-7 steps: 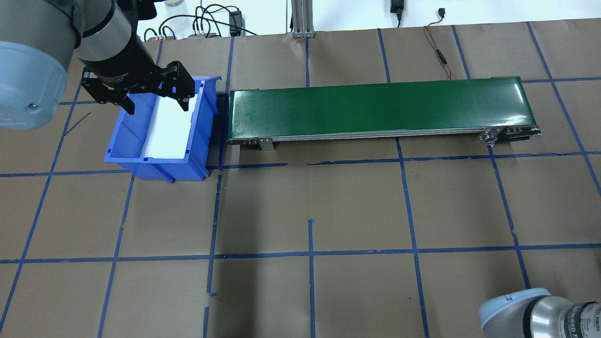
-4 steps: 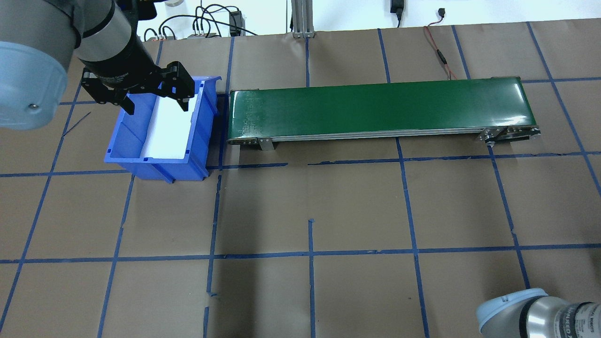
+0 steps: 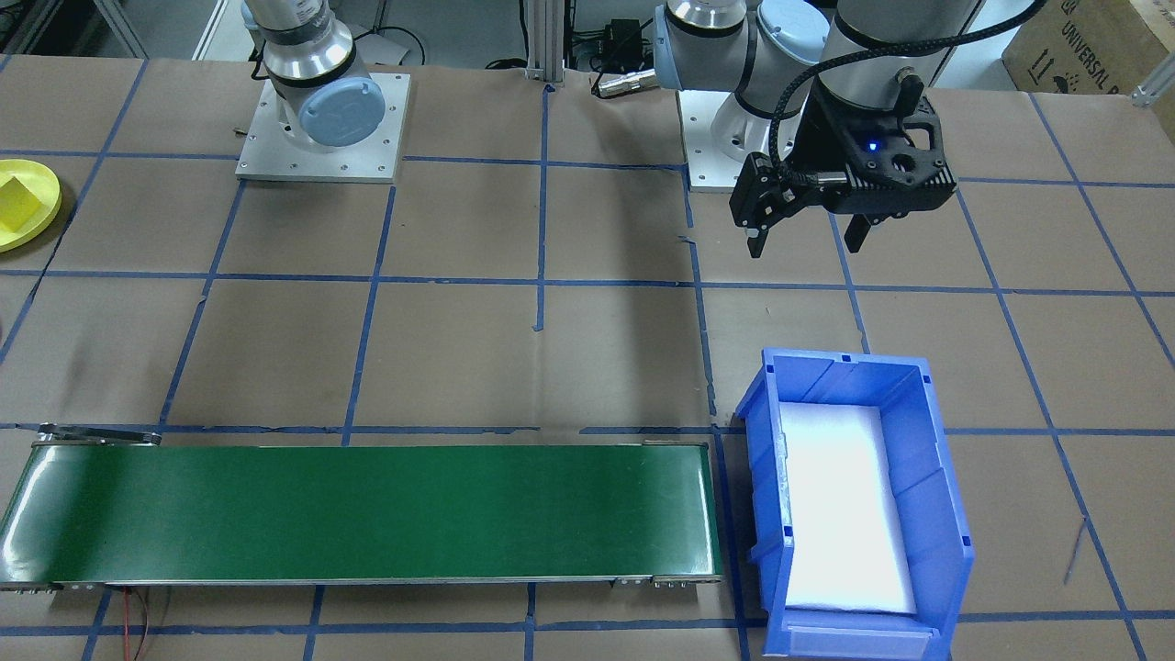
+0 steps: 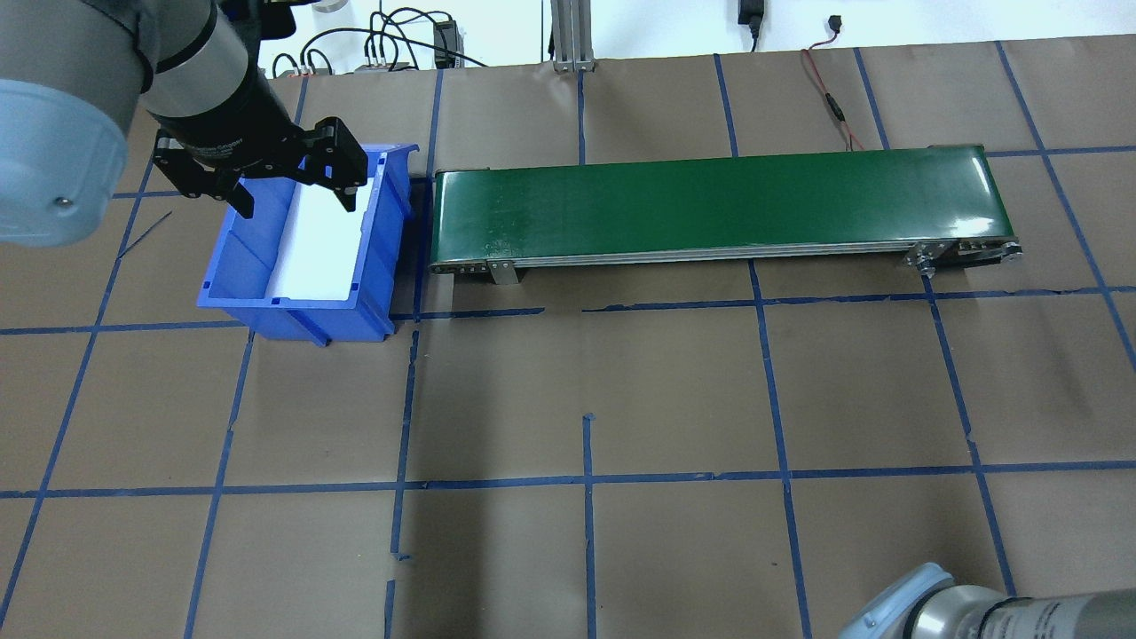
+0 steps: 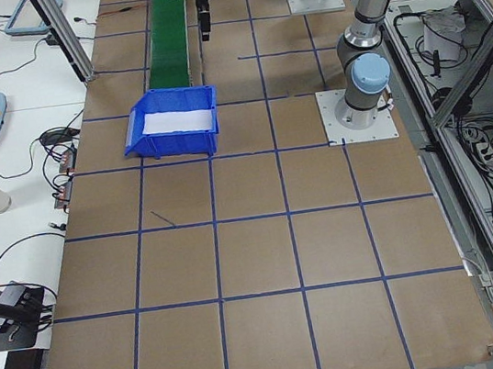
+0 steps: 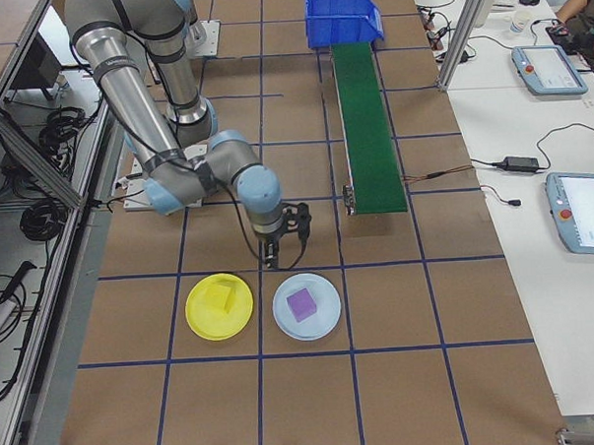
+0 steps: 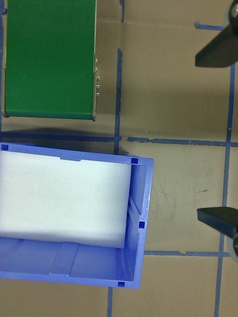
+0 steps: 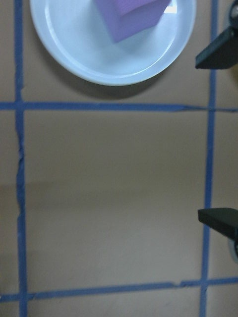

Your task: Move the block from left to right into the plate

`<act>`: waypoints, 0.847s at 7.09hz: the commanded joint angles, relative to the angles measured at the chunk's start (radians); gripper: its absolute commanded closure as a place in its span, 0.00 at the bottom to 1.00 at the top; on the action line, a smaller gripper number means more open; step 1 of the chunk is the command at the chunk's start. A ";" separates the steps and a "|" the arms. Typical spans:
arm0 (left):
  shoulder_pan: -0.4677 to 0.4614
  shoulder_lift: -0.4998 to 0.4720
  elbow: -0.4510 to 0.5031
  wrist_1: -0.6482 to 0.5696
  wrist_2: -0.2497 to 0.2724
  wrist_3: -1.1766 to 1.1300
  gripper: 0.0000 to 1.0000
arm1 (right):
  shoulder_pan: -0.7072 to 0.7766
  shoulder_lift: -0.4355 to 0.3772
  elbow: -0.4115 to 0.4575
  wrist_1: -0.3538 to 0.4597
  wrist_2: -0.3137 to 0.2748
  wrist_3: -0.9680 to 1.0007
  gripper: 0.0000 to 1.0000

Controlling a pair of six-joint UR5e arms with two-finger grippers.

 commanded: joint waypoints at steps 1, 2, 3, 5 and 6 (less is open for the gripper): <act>0.000 0.000 0.000 0.000 0.000 0.000 0.00 | 0.391 -0.018 -0.069 0.003 -0.007 0.365 0.00; 0.000 0.000 0.000 0.000 0.000 0.000 0.00 | 0.528 -0.035 -0.098 0.039 -0.014 0.543 0.00; 0.000 0.000 0.000 0.000 0.000 0.000 0.00 | 0.631 -0.065 -0.115 0.085 -0.014 0.721 0.00; 0.000 0.000 0.000 0.000 0.000 0.000 0.00 | 0.803 -0.101 -0.184 0.188 -0.013 0.966 0.00; 0.000 0.000 0.000 0.000 0.000 0.000 0.00 | 0.876 -0.102 -0.249 0.254 -0.011 1.053 0.00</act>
